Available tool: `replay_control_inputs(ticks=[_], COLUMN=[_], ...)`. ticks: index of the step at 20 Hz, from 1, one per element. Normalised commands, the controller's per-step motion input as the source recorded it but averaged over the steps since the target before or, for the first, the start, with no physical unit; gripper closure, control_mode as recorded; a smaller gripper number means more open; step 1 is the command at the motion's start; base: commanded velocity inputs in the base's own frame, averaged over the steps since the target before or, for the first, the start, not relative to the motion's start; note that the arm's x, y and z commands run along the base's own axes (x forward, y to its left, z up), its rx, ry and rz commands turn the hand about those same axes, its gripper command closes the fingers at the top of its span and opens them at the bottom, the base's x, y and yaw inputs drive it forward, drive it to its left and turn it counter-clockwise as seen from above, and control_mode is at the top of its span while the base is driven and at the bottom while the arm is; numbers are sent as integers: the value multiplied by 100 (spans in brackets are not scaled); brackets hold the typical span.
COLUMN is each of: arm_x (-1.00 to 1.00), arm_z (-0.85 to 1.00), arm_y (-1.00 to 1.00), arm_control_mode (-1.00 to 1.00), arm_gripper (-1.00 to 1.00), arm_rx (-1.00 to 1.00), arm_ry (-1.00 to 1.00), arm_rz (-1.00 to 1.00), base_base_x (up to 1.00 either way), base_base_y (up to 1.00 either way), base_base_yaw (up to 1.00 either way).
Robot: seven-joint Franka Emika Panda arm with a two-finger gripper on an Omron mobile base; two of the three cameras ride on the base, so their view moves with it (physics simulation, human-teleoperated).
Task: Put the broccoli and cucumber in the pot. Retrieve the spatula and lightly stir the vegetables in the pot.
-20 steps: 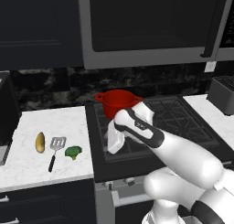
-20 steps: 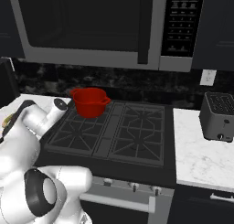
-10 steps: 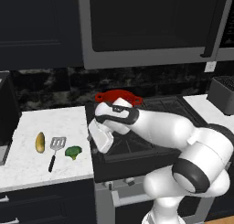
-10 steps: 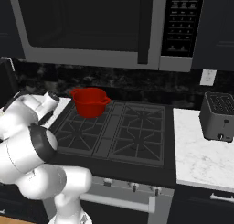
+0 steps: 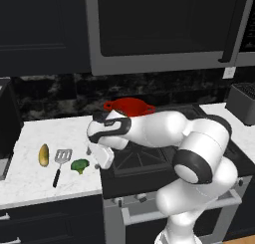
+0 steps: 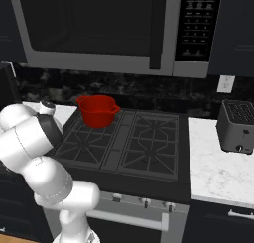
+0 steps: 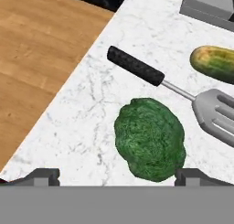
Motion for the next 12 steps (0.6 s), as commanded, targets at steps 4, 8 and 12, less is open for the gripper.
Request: replay_control_inputs(ticks=[4, 8, 12], arm_x=[21, 21, 30], arm_z=[-37, -42, -26], arm_y=[8, 37, 31], arm_control_mode=[-100, -100, -100], arm_gripper=[-100, -100, -100], arm_rx=[-8, -1, 0], arm_ry=[-22, -16, -10], arm_rz=[8, 15, 12], base_base_x=[0, 0, 0], base_base_y=[0, 0, 0], base_base_yaw=[0, 0, 0])
